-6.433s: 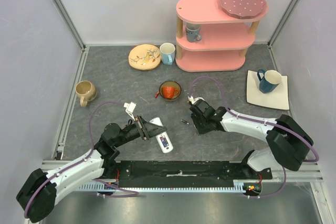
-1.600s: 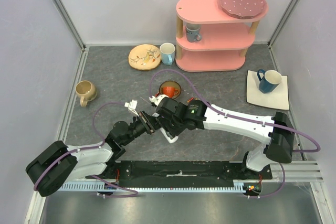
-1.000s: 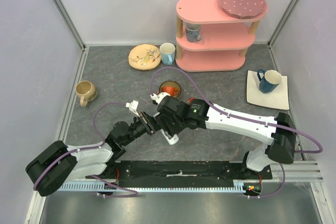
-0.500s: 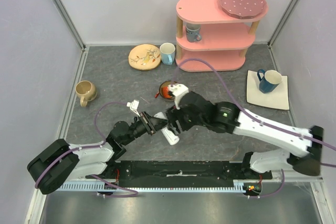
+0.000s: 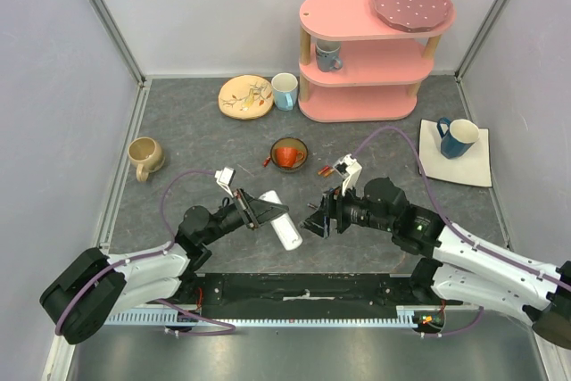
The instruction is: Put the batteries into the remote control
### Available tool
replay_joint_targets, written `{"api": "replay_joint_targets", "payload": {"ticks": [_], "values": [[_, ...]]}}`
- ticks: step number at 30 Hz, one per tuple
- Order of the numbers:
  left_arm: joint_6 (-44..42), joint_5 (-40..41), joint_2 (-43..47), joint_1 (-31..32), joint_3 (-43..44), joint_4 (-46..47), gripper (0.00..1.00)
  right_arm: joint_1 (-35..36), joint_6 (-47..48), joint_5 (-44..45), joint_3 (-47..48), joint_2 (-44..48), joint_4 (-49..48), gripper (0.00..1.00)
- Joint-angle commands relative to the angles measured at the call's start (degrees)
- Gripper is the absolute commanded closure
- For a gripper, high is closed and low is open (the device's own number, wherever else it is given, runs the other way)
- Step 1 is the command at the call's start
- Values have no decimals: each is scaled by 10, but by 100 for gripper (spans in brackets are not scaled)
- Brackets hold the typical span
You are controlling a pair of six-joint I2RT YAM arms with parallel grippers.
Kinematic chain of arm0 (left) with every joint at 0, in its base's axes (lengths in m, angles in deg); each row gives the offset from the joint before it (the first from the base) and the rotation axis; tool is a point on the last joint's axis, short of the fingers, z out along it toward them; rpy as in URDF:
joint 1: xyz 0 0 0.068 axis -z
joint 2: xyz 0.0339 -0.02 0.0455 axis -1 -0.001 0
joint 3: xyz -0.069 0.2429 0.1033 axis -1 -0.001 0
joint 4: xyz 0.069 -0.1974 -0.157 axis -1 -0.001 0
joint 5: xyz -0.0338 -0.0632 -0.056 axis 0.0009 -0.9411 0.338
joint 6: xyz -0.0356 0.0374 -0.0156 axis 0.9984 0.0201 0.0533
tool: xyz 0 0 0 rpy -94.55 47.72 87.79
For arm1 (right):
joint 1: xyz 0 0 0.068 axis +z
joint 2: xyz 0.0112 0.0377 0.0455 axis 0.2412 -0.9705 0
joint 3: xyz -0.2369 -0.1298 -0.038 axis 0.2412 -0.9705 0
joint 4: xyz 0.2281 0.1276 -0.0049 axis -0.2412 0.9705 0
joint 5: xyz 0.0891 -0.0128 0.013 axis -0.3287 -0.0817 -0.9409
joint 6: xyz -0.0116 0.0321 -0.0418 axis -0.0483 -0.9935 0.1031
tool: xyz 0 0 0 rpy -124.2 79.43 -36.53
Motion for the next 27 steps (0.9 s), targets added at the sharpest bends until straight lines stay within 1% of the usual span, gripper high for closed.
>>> {"api": "replay_joint_targets", "payload": {"ticks": [1,6,11,17,24,27], "values": [[31,-38,5,-3,16,36,98,-12,-42,-76,-36,22,-158,16],[32,-42,3,-3,25,29,98,-14,-62,-108,-62,11,-214,16],[33,-42,4,-3,31,24,98,-14,-59,-146,-67,-22,-224,16],[32,-43,11,-3,34,18,98,-14,-59,-162,-74,-43,-237,17],[31,-42,12,-3,32,14,98,-14,-67,-204,-78,-74,-269,17],[31,-42,12,-3,32,14,98,-14,-68,-212,-80,-86,-269,19]]}}
